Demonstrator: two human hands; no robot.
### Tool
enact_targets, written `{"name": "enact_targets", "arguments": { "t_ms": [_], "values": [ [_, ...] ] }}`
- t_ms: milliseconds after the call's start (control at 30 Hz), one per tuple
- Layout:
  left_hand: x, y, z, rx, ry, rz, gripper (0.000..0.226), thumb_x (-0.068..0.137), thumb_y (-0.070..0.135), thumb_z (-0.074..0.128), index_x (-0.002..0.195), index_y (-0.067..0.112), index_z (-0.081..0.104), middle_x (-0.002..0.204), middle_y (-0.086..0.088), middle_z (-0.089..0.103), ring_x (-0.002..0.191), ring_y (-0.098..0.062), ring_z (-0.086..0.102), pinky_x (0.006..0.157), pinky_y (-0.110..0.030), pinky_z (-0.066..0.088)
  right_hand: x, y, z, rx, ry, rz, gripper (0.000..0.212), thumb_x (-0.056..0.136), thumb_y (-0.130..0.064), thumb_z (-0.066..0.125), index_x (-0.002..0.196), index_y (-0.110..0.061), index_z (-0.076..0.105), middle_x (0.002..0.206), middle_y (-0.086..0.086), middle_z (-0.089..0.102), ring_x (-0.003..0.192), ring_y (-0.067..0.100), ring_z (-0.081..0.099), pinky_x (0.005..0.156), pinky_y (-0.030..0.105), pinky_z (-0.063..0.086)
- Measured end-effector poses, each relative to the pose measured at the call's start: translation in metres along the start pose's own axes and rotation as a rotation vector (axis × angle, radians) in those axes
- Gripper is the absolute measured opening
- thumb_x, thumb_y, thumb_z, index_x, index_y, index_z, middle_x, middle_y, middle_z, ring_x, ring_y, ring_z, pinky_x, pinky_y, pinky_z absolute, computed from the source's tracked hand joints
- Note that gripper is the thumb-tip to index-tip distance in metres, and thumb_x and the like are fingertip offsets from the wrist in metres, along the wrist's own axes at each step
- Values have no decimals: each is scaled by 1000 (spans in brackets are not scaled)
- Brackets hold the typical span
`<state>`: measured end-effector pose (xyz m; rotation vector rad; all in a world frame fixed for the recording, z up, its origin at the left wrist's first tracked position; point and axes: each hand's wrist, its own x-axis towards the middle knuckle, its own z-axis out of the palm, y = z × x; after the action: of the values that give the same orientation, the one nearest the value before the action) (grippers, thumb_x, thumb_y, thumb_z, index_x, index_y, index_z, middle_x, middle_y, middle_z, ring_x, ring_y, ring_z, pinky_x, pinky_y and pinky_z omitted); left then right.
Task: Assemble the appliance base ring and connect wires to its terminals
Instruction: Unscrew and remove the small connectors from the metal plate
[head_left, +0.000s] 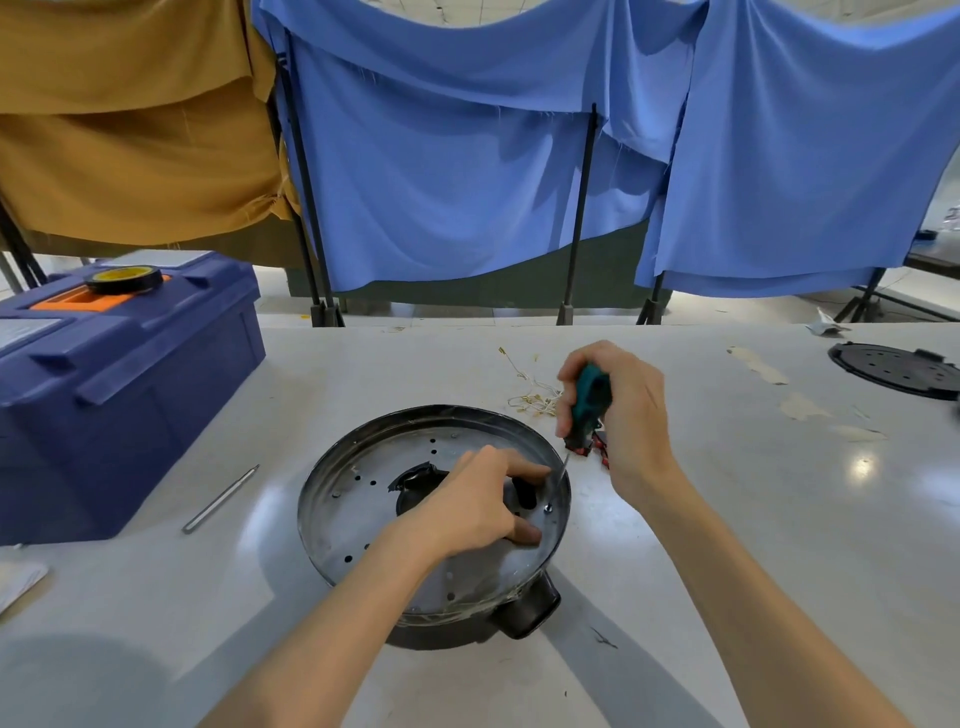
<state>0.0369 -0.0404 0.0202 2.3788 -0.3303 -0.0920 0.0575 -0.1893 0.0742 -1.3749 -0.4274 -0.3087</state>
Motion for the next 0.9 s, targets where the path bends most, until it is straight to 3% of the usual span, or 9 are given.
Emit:
{"name": "enact_targets", "arguments": {
  "t_ms": [100, 200, 333, 467, 567, 633, 733, 800, 900],
  "values": [
    [1, -1, -2, -68, -32, 1, 65, 70, 10, 83, 129, 25, 60, 119, 11, 64, 112, -5, 56, 102, -25, 43, -3, -6, -2, -211, -132, -96, 29, 98, -17, 43, 82, -3, 63, 62, 10, 59, 57, 28, 61, 56, 39, 51],
    [0, 2, -8, -239, -25, 5, 54, 76, 8, 79, 123, 26, 62, 110, 13, 69, 107, 1, 60, 102, -26, 43, -6, -7, -2, -332, -173, -150, 23, 94, -29, 56, 88, -11, 68, 68, 4, 66, 67, 19, 66, 68, 30, 56],
    [-1, 18, -15, -514, 103, 87, 34, 72, 25, 83, 103, 29, 70, 99, 11, 73, 97, -1, 66, 91, -27, 50, -4, 0, 1, -489, -43, -222, 23, 84, -37, 69, 82, -14, 69, 69, -5, 66, 70, 13, 64, 69, 22, 54],
    [4, 32, -13, -653, 164, 196, 25, 76, 5, 76, 95, 22, 71, 91, -2, 75, 89, -14, 71, 82, -23, 56, -6, 4, 8, -454, 60, -189, 44, 66, -54, 75, 86, -15, 68, 85, -7, 67, 83, 9, 64, 75, 16, 53],
    [4, 34, -11, -716, 129, 197, 15, 84, 4, 70, 96, 14, 70, 89, -6, 75, 84, -18, 72, 74, -17, 54, -5, 3, 6, -475, 66, -123, 57, 56, -64, 70, 79, -13, 60, 91, -3, 66, 87, 13, 62, 75, 20, 53],
    [4, 33, -10, -772, 93, 178, 12, 88, 4, 65, 95, 13, 70, 89, -8, 75, 83, -23, 73, 74, -21, 56, -3, -1, 0, -457, 8, -89, 57, 64, -61, 71, 85, -9, 63, 100, -3, 67, 93, 13, 64, 80, 23, 54],
    [5, 29, -11, -819, 64, 160, 17, 93, 2, 56, 97, 11, 70, 90, -9, 75, 86, -26, 73, 77, -25, 57, -1, -10, -7, -308, -167, -90, 24, 91, -30, 64, 110, -17, 71, 108, -9, 72, 100, 1, 66, 78, 12, 52],
    [4, 26, -13, -844, 44, 148, 17, 95, 2, 53, 100, 9, 69, 91, -9, 75, 88, -26, 72, 78, -25, 56, -1, -12, -8, -286, -236, -124, 22, 92, -19, 62, 111, -15, 72, 104, -9, 74, 101, 3, 68, 82, 15, 53],
    [4, 24, -14, -822, 59, 143, 18, 87, 9, 69, 105, 8, 65, 92, -8, 75, 89, -24, 73, 82, -28, 57, -3, -8, -3, -273, -159, -138, 20, 82, -20, 74, 102, -14, 75, 97, -8, 76, 98, 8, 70, 89, 27, 56]
  ]
}}
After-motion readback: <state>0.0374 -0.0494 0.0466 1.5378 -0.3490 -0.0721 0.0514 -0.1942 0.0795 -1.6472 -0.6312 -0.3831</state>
